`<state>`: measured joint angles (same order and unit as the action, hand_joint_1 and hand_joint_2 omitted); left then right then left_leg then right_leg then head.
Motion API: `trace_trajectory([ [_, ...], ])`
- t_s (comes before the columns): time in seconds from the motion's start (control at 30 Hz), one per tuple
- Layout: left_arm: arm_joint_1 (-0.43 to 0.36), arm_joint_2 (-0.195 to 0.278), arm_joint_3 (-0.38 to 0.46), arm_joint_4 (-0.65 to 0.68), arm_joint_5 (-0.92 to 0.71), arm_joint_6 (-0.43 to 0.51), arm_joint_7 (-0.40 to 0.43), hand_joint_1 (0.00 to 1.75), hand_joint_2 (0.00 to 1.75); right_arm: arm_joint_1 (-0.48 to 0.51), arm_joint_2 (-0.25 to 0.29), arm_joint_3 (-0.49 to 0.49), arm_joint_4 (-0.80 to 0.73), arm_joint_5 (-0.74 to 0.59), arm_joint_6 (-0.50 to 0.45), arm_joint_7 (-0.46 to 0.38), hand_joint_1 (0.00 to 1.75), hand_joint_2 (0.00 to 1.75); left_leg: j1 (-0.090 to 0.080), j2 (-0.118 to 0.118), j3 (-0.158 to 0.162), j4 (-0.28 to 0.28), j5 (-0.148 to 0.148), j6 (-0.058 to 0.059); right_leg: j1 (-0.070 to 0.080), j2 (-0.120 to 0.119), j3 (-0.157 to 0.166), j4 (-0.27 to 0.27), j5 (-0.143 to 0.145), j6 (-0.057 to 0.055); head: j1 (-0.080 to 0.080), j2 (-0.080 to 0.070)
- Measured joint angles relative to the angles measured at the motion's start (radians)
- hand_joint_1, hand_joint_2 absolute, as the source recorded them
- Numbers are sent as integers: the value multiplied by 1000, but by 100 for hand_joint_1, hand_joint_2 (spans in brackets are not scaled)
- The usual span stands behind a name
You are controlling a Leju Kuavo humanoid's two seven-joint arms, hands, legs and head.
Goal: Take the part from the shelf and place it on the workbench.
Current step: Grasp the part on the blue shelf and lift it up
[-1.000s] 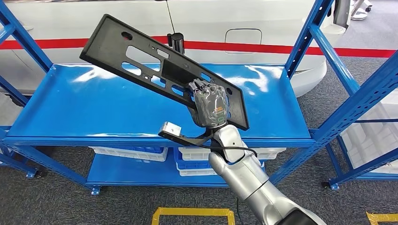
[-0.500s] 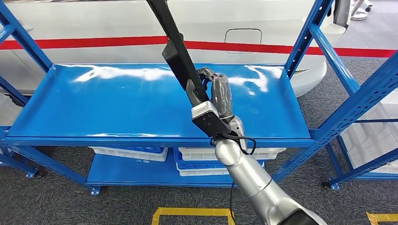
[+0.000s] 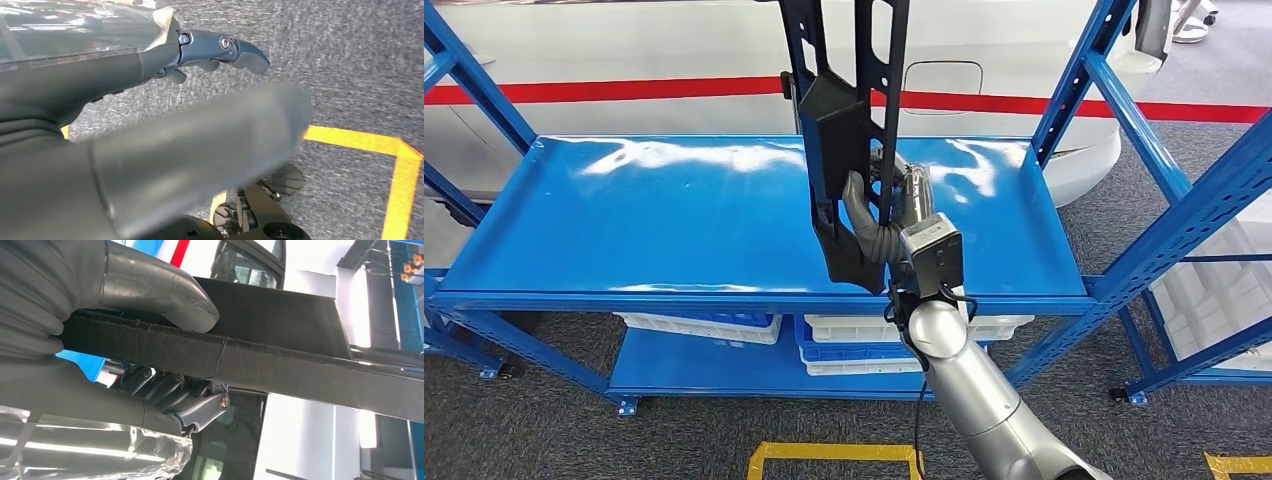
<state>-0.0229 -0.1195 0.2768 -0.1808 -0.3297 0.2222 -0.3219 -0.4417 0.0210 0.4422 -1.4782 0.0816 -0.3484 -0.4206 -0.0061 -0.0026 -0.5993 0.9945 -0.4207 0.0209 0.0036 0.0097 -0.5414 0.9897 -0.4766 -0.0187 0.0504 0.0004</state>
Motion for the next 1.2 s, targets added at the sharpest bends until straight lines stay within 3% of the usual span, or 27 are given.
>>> trace_trajectory([
  [0.93, -6, 12, -8, 0, -15, 66, 26, 0, 175, 68, -15, -15, -111, 21, -8, -6, 175, 175, 0, 0, 0, 0, 0, 0, 0, 0, 0, 0, 0, 0, 0, 0],
  [1.07, -8, 14, 1, 0, -6, 57, 25, 0, 175, 69, -13, -10, -110, 23, -4, -4, 175, 175, -1, 0, -4, 8, -6, 11, -6, 0, 1, -2, 0, 6, 0, 0],
  [1.2, -10, 13, 33, 0, 56, -8, -8, 0, 175, 72, -7, -4, -109, 34, 9, 8, 175, 175, 0, 2, 3, -5, 5, 28, -4, -1, 3, -5, 1, 21, 0, 0],
])
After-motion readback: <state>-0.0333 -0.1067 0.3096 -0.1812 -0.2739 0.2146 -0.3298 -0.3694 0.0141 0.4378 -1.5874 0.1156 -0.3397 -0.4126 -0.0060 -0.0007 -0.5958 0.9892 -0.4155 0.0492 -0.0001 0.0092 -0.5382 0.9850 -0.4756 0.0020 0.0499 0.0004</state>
